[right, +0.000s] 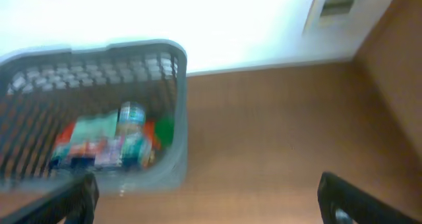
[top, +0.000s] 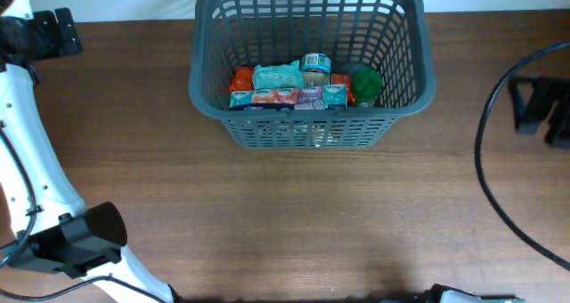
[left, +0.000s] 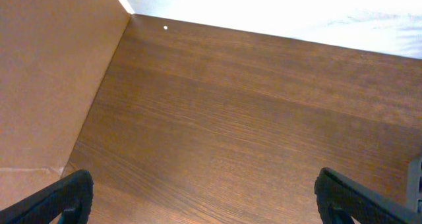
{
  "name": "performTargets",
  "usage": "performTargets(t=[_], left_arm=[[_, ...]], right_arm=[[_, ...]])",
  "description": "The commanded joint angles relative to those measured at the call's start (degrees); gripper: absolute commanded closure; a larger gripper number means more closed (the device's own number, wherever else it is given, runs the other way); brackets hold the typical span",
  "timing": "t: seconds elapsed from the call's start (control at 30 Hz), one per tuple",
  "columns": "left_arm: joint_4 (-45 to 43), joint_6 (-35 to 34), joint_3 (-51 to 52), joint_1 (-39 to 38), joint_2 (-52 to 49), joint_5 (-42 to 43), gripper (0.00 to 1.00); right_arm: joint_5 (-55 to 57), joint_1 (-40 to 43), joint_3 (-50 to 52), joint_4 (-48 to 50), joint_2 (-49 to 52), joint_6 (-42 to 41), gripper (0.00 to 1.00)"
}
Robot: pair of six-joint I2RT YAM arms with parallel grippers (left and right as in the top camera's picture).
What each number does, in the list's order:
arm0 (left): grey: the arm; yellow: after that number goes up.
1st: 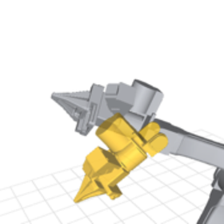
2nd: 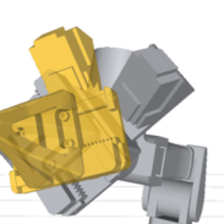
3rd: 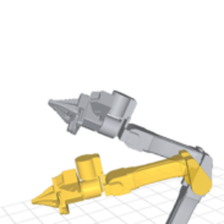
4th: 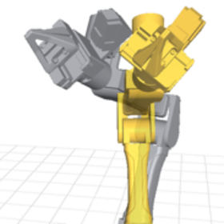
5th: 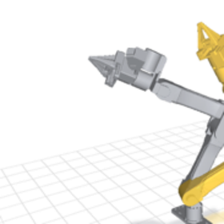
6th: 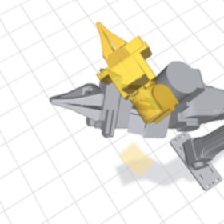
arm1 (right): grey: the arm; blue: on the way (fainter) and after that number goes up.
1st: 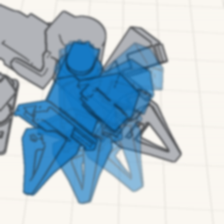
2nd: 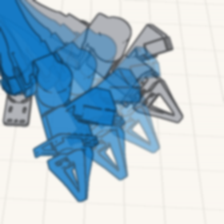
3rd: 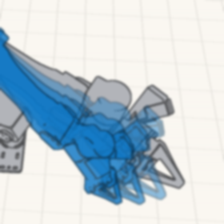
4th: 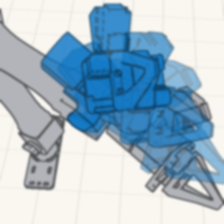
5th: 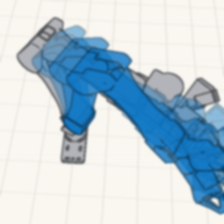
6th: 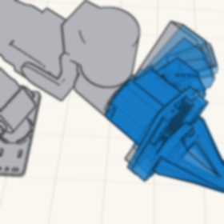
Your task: Pack container
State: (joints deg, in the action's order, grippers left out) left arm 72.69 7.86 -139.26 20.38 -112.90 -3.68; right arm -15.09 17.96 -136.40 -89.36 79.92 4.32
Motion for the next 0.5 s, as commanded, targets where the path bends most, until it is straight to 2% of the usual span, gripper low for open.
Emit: performTargets(t=[0.0, 0.27, 0.47], left_arm=[[0.0, -0.5, 0.3, 0.3, -0.1, -0.2, 0.01], [0.0, -0.5, 0.3, 0.3, -0.1, -0.2, 0.01], [0.0, -0.5, 0.3, 0.3, -0.1, -0.2, 0.01]], right_arm=[[0.2, -0.3, 9.3, 8.1, -7.0, -0.2, 0.01], [0.3, -0.5, 43.5, 32.4, -27.6, -0.3, 0.01], [0.8, -6.6, 63.3, 41.5, -41.3, -0.2, 0.01]])
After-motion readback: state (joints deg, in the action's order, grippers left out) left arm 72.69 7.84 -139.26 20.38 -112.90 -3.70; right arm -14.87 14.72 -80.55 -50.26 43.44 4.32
